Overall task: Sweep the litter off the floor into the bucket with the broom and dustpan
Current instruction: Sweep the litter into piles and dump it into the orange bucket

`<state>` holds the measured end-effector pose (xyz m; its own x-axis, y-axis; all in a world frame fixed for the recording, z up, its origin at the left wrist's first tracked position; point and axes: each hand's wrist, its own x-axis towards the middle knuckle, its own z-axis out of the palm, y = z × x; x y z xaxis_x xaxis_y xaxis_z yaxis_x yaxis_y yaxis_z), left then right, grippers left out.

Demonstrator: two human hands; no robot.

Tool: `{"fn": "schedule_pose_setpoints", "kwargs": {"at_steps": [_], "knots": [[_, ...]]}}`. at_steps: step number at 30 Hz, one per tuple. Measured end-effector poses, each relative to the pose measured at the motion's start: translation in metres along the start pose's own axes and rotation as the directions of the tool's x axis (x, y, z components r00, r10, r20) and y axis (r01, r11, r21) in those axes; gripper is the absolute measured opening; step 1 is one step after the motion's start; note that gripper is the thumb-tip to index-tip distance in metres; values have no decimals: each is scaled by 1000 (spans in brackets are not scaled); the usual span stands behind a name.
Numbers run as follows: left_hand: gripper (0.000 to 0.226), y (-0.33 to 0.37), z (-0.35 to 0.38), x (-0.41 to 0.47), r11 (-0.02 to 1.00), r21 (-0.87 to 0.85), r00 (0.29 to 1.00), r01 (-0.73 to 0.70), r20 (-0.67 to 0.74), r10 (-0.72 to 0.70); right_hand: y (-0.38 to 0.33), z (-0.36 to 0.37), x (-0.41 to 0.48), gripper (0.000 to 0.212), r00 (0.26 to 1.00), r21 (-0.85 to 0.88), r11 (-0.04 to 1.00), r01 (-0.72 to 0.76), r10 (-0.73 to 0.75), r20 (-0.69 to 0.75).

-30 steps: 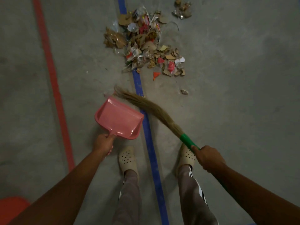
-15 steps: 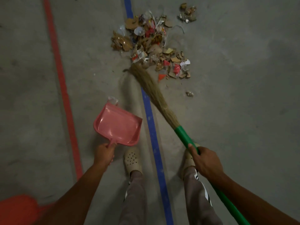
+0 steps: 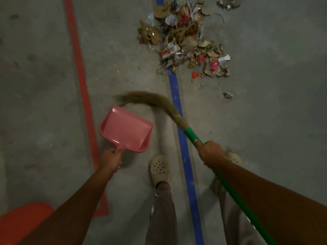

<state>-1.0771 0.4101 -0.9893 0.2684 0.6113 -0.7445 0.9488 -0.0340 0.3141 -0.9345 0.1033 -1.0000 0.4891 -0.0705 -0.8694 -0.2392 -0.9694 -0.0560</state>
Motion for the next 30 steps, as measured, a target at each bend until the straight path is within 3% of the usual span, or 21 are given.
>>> {"fn": "schedule_pose_setpoints", "kwargs": {"at_steps": [7, 13, 19, 24, 26, 30], "knots": [[38, 37, 14, 4, 996, -6, 993, -89, 83, 89, 52, -48, -27, 66, 981, 252, 967, 47, 2, -193], [47, 95, 32, 0, 985, -54, 970, -165, 173, 172, 83, -51, -60, 66, 934, 490, 871, -27, 196, -298], [42, 143, 63, 1, 952, 10, 921, -305, 255, 293, 84, -39, -53, 67, 876, 722, 667, -184, 445, -188], [44, 149, 79, 18, 944, 17, 906, -330, 285, 312, 61, -7, -24, 65, 841, 803, 438, -405, 523, 139], [44, 143, 80, 30, 956, -1, 915, -295, 288, 283, 42, 9, -11, 63, 871, 790, 464, -401, 459, 173], [42, 127, 70, 47, 970, -40, 935, -238, 262, 240, -8, 22, 10, 67, 958, 646, 712, -275, 264, 116]]}}
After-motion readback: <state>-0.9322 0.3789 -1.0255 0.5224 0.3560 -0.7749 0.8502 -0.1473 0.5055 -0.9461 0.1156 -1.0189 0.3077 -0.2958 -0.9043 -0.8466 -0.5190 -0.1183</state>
